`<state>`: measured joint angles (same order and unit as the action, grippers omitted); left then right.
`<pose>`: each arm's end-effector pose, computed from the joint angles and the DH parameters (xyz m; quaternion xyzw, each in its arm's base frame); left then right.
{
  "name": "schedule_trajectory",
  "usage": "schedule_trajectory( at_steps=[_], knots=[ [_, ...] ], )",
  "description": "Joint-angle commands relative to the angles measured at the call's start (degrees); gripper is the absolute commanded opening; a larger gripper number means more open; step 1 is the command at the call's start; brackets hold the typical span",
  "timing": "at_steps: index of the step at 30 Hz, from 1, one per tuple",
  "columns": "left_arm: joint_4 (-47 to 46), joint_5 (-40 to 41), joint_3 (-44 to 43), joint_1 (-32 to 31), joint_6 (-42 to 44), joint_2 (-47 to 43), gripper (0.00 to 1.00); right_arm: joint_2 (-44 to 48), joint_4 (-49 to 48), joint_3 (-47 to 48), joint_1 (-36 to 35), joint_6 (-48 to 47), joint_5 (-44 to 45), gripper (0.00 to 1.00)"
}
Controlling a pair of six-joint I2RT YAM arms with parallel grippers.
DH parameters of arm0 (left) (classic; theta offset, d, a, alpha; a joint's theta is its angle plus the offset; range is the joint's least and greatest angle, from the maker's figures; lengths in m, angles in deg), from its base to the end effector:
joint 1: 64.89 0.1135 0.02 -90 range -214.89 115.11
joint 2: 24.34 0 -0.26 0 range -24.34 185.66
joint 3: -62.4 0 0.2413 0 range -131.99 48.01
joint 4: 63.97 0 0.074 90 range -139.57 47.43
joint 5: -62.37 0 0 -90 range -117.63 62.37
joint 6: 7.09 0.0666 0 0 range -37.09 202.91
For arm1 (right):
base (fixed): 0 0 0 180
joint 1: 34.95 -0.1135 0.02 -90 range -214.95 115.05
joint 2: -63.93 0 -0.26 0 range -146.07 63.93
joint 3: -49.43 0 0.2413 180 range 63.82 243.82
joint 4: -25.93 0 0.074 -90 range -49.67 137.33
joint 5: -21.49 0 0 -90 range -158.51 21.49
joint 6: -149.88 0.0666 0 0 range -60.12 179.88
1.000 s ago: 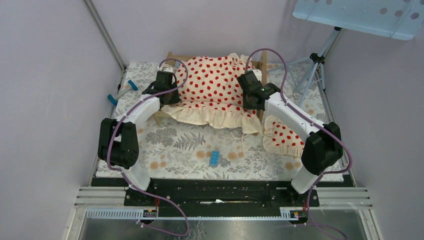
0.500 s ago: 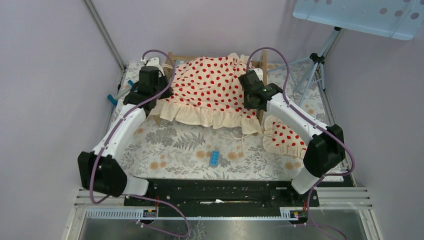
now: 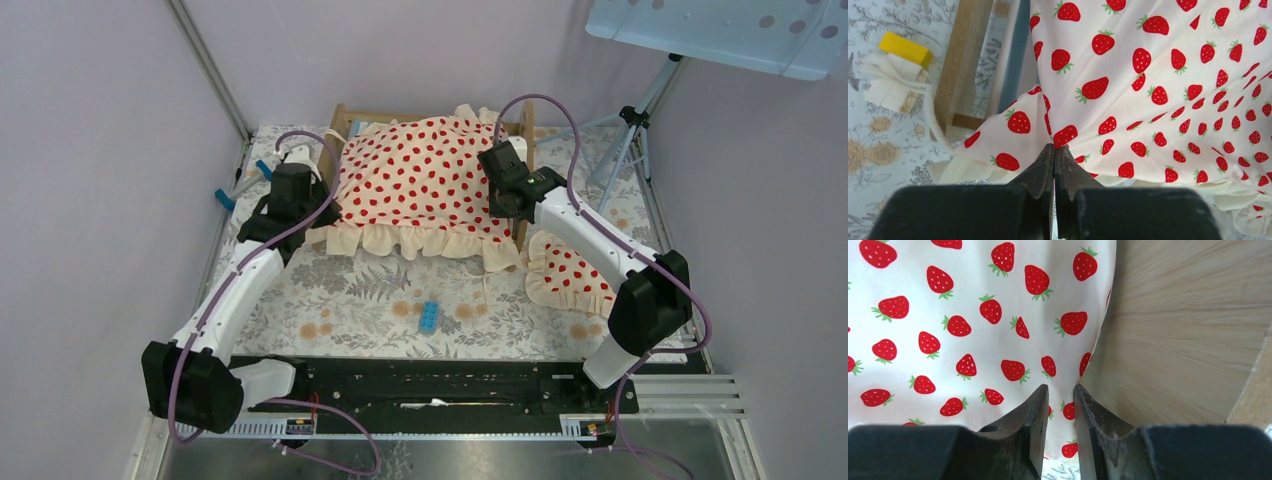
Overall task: Set up the pet bed
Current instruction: Adjust the mattress on the bed frame.
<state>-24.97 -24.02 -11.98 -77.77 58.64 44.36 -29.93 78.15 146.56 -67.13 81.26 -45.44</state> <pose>0.2769 -0.0590 0.3025 -0.1022 0.8739 -0.1249 0.4586 0.3247 0.1735 0.2847 -0.0166 0.9201 -0.0124 0.3911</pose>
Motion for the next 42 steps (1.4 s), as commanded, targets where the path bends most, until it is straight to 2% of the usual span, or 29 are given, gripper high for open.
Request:
schedule_trajectory(
  at_steps=[1, 7, 11, 15, 16, 22, 25, 33, 38, 40, 42],
  knots=[
    [-0.84, -0.58, 2.40, -0.11, -2.03, -4.47, 0.00, 1.40, -0.82, 0.55, 0.37, -0.40, 2.23, 0.32],
    [-0.59, 0.59, 4.97, -0.21, -2.94, -6.51, 0.00, 1.21, -0.56, 1.25, 0.39, -0.36, 2.67, 0.28],
    [0.08, 2.60, 5.35, -0.21, -3.67, -7.66, 0.00, 0.86, -0.03, 2.78, 0.32, -1.12, 3.05, 0.09],
    [0.11, 3.87, 5.58, -0.20, -3.66, -8.19, 0.00, -0.05, 1.23, 5.24, 0.37, -1.66, 3.47, 0.04],
    [0.10, 4.14, 5.58, -0.21, -3.48, -8.04, 0.00, -0.26, 1.48, 5.66, 0.37, -1.55, 3.41, 0.07],
    [-0.21, 4.96, 5.95, -0.15, -3.24, -7.32, 0.00, -1.29, 2.53, 5.71, 0.39, -0.36, 2.46, 0.46],
    [-0.51, 4.96, 6.26, -0.17, -3.24, -7.06, 0.00, -2.42, 3.29, 5.58, 0.37, 0.46, 2.31, 0.54],
    [-1.22, 4.13, 6.33, -0.16, -3.16, -6.09, 0.00, -7.09, 7.39, 7.87, 0.37, 2.25, 1.42, 0.56],
    [-0.88, 4.08, 6.37, -0.21, -2.68, -5.72, 0.00, -8.56, 7.93, 8.16, 0.37, 2.78, 1.71, 0.45],
    [-0.14, 4.61, 6.29, -0.16, -2.47, -5.97, 0.00, -8.25, 7.55, 8.05, 0.37, 2.71, 1.96, 0.43],
    [0.60, 5.76, 6.30, -0.21, -2.20, -6.54, 0.00, -7.39, 7.19, 7.91, 0.37, 2.32, 1.97, 0.47]
  ],
)
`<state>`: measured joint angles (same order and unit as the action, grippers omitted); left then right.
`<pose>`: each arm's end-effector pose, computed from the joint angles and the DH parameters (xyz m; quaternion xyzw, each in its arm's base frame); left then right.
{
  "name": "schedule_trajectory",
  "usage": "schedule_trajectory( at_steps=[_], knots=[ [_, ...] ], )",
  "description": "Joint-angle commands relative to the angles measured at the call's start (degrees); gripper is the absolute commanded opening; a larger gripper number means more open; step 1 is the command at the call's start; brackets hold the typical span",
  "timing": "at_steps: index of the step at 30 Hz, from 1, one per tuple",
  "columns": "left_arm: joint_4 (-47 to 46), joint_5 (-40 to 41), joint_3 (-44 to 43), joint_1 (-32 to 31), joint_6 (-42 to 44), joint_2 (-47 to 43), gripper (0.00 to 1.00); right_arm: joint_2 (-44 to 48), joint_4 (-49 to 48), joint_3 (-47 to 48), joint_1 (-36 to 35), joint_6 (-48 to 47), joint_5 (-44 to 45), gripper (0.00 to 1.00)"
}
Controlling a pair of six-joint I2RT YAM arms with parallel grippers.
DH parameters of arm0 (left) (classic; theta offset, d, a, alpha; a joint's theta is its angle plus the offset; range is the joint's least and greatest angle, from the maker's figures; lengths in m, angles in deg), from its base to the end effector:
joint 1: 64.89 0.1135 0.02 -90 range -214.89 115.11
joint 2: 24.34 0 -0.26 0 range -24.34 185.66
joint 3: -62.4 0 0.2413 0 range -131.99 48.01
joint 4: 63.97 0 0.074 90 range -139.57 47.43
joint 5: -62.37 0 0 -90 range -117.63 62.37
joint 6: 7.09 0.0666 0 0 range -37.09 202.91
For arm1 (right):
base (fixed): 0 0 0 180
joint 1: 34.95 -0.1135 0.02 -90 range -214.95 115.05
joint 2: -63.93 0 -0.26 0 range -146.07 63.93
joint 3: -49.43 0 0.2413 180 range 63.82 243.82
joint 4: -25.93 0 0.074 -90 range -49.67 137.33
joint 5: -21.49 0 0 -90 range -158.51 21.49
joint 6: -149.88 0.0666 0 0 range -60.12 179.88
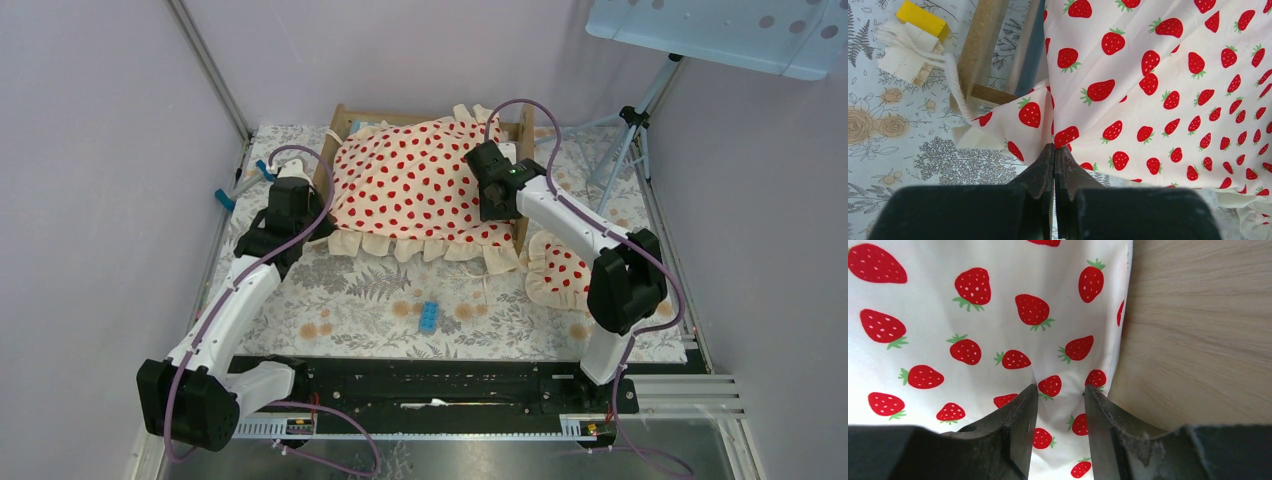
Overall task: Set up the pet bed
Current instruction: Adjust the mattress on the bed frame.
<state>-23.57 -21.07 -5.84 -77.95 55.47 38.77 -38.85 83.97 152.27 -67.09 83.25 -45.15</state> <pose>0.2522 -0.0507 0.2860 -0.1371 0.8764 -0.1112 0.4481 0.3447 0.1854 0.2527 -0.0163 0.9428 -0.0464 0.3296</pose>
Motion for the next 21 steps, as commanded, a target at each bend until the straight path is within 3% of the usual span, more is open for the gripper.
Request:
schedule_trajectory(
  at_steps=[1, 4, 15, 21],
  knots=[
    [-0.51, 3.54, 0.14, -0.04, 1.05, -1.12, 0.02, 2.44, 0.90, 2.03, 0.35, 0.08, 1.69, 0.51],
    [-0.07, 4.19, -0.36, 0.00, 1.29, -1.41, 0.10, 5.64, -1.33, 1.02, 0.28, -0.98, 0.84, 0.56],
    [5.69, 9.54, -9.84, 0.11, 1.95, -3.38, 0.73, 15.83, -3.42, 1.48, 0.32, -4.24, -1.09, 0.64],
    [8.37, 11.07, -16.78, 1.40, 4.39, -0.20, 0.85, 17.77, 1.15, 5.43, 0.32, -4.13, 5.97, 0.77]
  ],
)
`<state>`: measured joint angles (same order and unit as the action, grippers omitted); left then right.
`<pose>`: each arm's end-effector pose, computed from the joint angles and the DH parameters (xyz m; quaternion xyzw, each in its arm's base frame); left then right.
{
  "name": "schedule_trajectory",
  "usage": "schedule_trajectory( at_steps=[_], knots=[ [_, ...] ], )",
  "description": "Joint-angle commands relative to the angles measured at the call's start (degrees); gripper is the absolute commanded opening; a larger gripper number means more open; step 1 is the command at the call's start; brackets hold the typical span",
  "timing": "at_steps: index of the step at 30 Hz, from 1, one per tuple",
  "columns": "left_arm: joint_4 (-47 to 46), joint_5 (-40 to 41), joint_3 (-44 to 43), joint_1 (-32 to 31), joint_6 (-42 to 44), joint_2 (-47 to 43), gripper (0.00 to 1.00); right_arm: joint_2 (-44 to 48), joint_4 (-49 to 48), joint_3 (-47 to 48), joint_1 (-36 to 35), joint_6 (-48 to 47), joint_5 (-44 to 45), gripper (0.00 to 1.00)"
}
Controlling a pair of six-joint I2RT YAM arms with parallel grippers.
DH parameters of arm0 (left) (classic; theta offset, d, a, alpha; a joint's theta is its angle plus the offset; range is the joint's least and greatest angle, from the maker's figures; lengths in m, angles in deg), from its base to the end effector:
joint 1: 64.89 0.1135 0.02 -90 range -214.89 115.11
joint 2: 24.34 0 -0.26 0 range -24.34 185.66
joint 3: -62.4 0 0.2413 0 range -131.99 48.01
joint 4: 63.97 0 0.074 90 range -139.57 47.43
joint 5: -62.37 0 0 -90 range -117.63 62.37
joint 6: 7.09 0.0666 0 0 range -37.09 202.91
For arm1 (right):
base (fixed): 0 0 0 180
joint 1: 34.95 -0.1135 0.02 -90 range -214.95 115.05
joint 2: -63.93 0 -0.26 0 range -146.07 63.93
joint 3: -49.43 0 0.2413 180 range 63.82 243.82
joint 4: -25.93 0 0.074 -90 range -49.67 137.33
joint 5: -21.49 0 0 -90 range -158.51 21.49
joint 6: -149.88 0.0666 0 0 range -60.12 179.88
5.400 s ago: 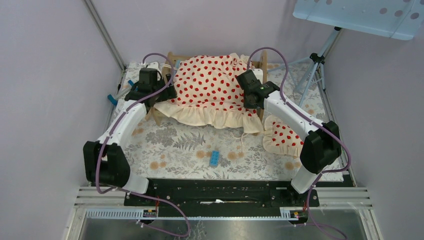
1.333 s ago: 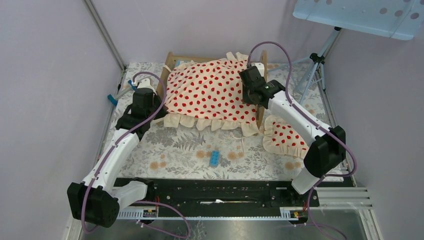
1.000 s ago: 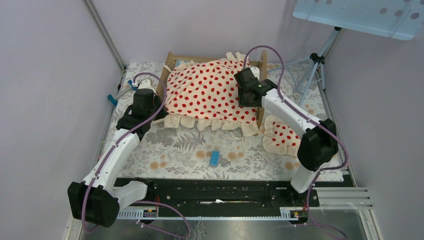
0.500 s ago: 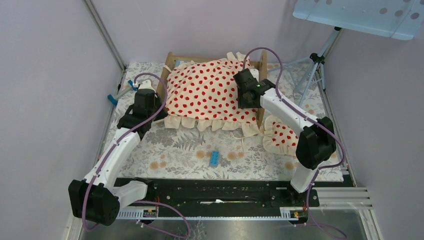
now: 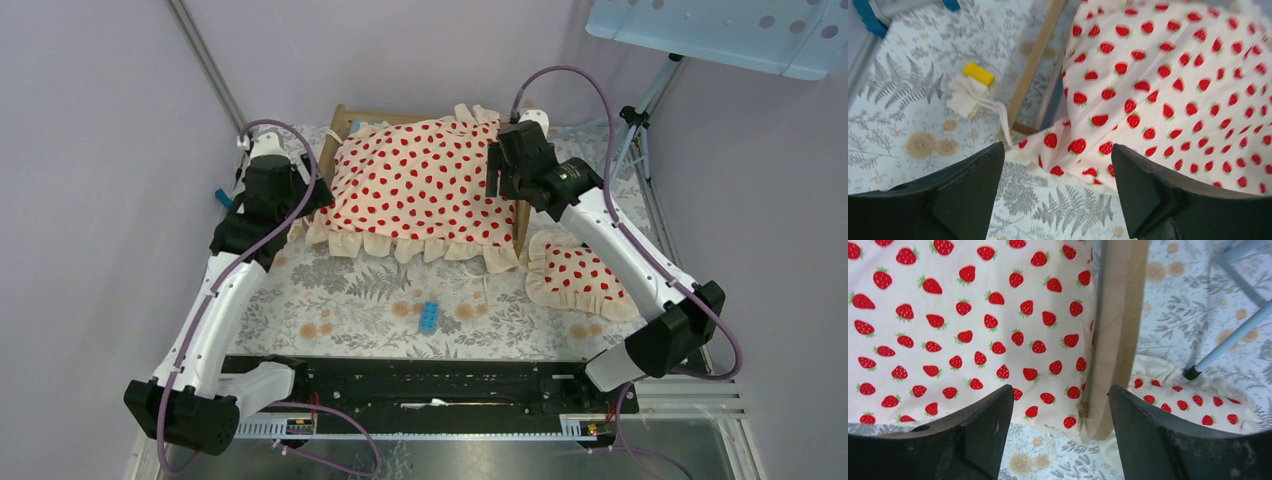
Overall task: Set up the pet bed
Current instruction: Adjust the mattress on the bed frame, then adjust the bed frame at the center of the board.
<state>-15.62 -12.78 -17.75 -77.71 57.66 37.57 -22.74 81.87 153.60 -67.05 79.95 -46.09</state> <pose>0.2441 -0.0380 0.3490 -0.1571 0.8472 -0.0556 0.5044 0.3025 0.1598 0.3613 -0.0085 0.8873 0.0304 0.4601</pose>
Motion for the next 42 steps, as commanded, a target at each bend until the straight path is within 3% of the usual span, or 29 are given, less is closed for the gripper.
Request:
schedule_trajectory(
  at_steps=[1, 9, 17, 26, 42],
  knots=[
    [0.79, 2.70, -5.47, 1.66, 2.44, 1.81, 0.85, 1.60, 4.15, 4.74, 0.28, -0.80, 8.31, 0.78],
    [1.21, -0.66, -3.62, 3.94, 1.53, 2.83, 0.86, 0.71, 5.77, 4.18, 4.64, -0.44, 6.95, 0.80],
    [0.67, -4.11, 0.32, 3.94, 3.15, -0.06, 0.86, -0.69, 2.22, 1.44, 5.64, -3.24, -3.49, 0.64],
    [0.17, -8.44, 2.17, 3.94, 5.13, -2.78, 0.86, 1.30, -0.54, -2.68, 5.05, -0.35, -9.64, 0.56],
    [-0.06, -13.26, 1.14, 3.94, 8.38, -3.37, 0.86, 1.23, -6.05, -4.08, -13.77, 6.46, -10.11, 0.52]
  ],
)
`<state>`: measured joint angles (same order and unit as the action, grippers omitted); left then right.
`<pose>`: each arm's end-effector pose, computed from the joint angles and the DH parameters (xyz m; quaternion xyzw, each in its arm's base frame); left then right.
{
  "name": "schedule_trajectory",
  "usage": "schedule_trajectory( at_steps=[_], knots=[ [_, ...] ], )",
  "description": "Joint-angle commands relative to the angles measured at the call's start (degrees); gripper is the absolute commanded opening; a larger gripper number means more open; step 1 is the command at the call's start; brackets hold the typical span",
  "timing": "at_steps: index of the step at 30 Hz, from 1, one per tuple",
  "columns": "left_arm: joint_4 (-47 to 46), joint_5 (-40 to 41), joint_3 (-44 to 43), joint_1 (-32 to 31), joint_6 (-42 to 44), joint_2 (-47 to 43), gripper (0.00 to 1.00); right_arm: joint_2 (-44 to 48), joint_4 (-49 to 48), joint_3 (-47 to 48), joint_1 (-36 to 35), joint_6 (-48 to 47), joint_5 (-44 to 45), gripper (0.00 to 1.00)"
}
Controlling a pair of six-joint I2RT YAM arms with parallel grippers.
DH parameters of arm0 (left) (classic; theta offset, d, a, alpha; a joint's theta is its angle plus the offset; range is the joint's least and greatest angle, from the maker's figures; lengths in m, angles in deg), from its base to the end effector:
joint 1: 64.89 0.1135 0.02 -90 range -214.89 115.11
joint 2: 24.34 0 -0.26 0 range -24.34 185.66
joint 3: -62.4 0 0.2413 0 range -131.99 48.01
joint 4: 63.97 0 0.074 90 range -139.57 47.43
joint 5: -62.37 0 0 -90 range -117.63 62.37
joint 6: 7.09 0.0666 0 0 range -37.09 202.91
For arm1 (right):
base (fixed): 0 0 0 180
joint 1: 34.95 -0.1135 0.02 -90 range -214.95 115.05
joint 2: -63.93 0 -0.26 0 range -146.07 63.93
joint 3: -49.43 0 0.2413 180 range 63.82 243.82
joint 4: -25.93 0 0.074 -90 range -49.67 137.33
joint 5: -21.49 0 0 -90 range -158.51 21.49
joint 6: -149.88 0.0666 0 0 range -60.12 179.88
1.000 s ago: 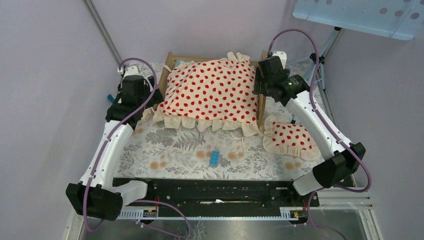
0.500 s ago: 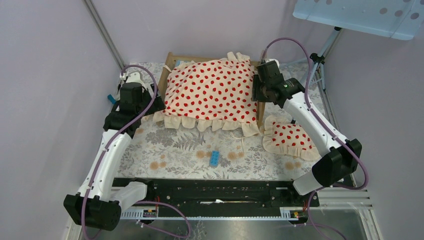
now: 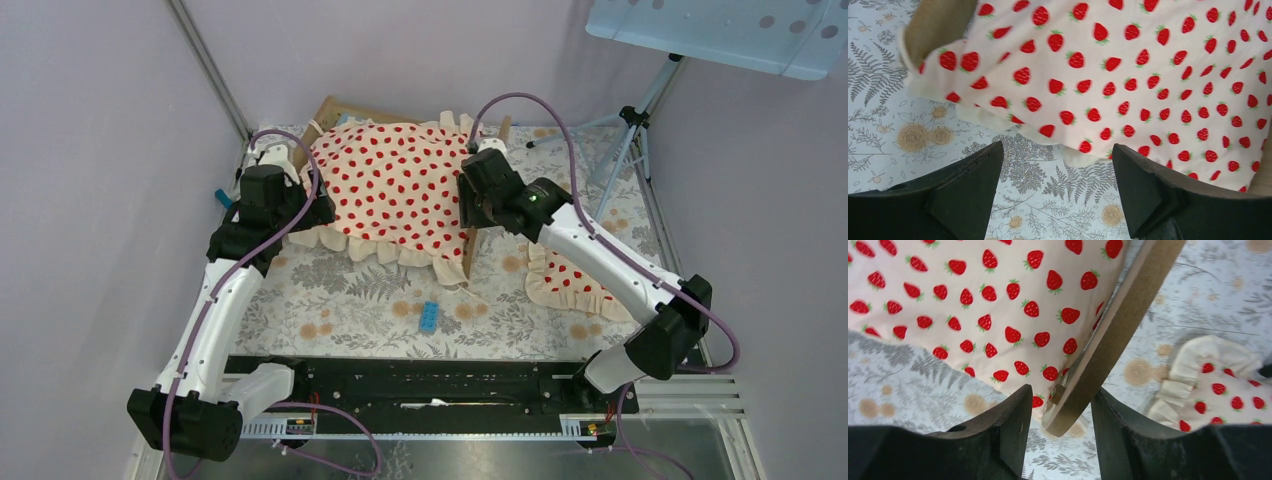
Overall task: Set up the pet bed
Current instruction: Adjust the bed frame at the center of the board.
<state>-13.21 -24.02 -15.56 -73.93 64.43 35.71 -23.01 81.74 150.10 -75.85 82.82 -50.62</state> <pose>0.2355 -0.0332 0.3368 -0.0872 0.8735 -0.0868 0.4709 0.2723 0.2088 0.3383 -0.0785 0.9015 0.0915 0.4156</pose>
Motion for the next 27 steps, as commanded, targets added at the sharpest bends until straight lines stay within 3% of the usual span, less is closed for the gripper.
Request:
schedule_trajectory(
  at_steps=[1, 5, 7, 11, 14, 21, 27],
  knots=[
    [-2.62, -2.48, -1.17, 0.09, 1.54, -1.37, 0.86, 1.50, -6.26, -0.41, -6.32, 3.13, -5.84, 0.53],
    [-3.35, -4.78, -3.52, -0.33, 1.34, 0.37, 0.86, 3.83, -6.65, -1.80, -8.83, 0.70, -6.12, 0.57],
    [-3.56, -4.04, -5.81, -2.35, 1.42, 1.83, 0.86, 7.87, -6.57, -4.34, -8.80, 0.45, -2.20, 0.60],
    [-3.49, 1.94, -12.86, -11.61, 1.76, 7.28, 0.86, 17.47, -4.16, -8.13, -8.75, 0.88, 9.99, 0.75],
    [-3.49, 6.03, -19.79, -20.44, 1.06, 13.07, 0.86, 24.38, -0.40, -9.31, -8.68, 2.77, 15.88, 0.81],
    [-3.66, 11.77, -35.46, -33.34, 0.25, 29.63, 0.88, 35.61, 4.93, -14.05, -8.67, 6.15, 16.83, 0.86],
    [-2.36, 13.87, -47.40, -38.49, 1.12, 40.93, 0.89, 42.26, 5.89, -17.27, -8.68, 7.45, 15.90, 0.86]
  ],
)
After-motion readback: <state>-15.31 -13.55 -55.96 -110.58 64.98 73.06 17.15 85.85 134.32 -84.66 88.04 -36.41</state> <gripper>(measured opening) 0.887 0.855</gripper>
